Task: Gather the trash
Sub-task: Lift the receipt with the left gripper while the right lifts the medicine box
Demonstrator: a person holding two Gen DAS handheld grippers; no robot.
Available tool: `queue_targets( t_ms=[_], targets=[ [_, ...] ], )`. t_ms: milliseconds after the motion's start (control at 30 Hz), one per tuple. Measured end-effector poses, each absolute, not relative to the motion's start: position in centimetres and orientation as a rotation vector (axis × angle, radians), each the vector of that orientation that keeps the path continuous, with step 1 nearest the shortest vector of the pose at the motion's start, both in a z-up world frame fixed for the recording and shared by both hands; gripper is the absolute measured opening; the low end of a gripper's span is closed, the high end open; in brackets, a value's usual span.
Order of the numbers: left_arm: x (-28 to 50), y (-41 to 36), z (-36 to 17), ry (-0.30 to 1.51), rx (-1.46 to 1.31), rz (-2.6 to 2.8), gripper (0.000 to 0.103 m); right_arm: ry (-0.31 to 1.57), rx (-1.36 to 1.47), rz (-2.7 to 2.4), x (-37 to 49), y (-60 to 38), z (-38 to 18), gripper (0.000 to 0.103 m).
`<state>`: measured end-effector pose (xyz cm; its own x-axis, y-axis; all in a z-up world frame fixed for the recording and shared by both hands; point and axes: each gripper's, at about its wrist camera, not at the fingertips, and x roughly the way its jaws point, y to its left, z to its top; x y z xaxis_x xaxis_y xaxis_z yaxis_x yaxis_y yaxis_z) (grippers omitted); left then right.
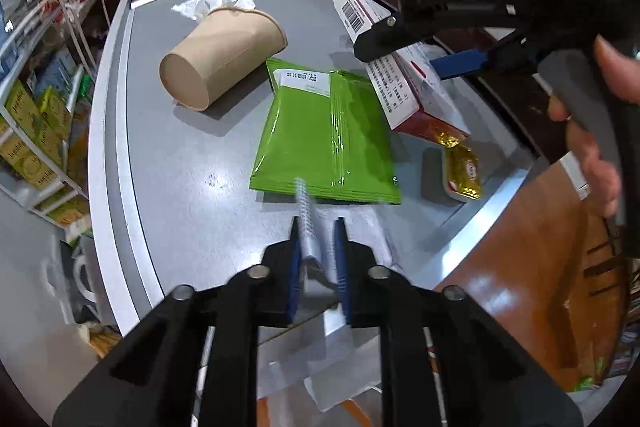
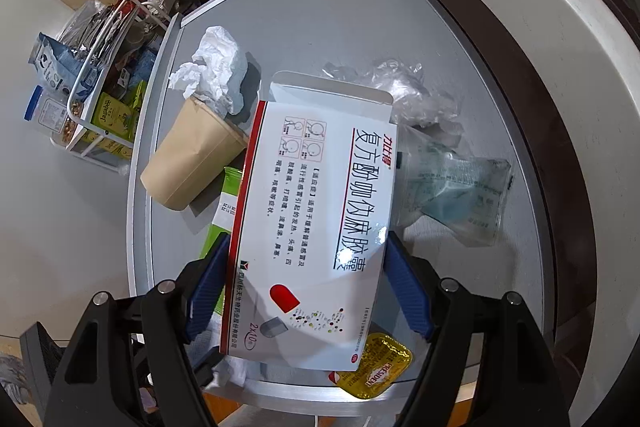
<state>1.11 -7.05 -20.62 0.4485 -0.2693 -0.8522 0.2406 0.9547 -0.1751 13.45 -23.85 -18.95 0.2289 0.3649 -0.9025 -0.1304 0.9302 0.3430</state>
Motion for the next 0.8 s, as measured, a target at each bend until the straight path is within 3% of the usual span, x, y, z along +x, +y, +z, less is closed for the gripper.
queue_targets(
  t_ms=[100,167,200,233,300,400,467,600,800],
  targets=[
    [1.5,-6.1,-21.0,1.099,-0.100,-0.343,0.015,1.297,0.213,0.346,13.5,-23.8,-18.9,0.074],
    [1.2,-5.3,-20.8,1.089,-0.117,-0.299,0.026,1.295,0.212,0.348,13.4,-23.7,-18.8,0.074],
    [1.1,-4.8,-20.7,1.086,-0.149,-0.299,0.042,1.294,0.209,0.348,13.4,-23.7,-18.7,0.074],
    [0.4,-4.7,-20.4,1.071,-0.177,-0.303,0.048,1.295,0.208,0.349,13.4,-23.7,-18.8,0.074],
    [0.3,-4.2,-20.2,1.067,-0.193,-0.318,0.048,1.296,0.209,0.348,13.3,-23.7,-18.8,0.074],
    [0.6,-4.5,-20.3,1.079,-0.178,-0.343,0.046,1.302,0.211,0.349,13.3,-23.7,-19.0,0.074],
    [0.8,-4.9,-20.3,1.086,-0.162,-0.355,0.038,1.303,0.210,0.349,13.2,-23.7,-19.0,0.074],
    [0.8,-5.4,-20.7,1.102,-0.138,-0.360,0.011,1.303,0.209,0.349,13.2,-23.7,-19.0,0.074],
    [0.9,-4.8,-19.8,1.088,-0.168,-0.379,0.005,1.290,0.212,0.350,13.0,-23.8,-18.8,0.074]
  ],
)
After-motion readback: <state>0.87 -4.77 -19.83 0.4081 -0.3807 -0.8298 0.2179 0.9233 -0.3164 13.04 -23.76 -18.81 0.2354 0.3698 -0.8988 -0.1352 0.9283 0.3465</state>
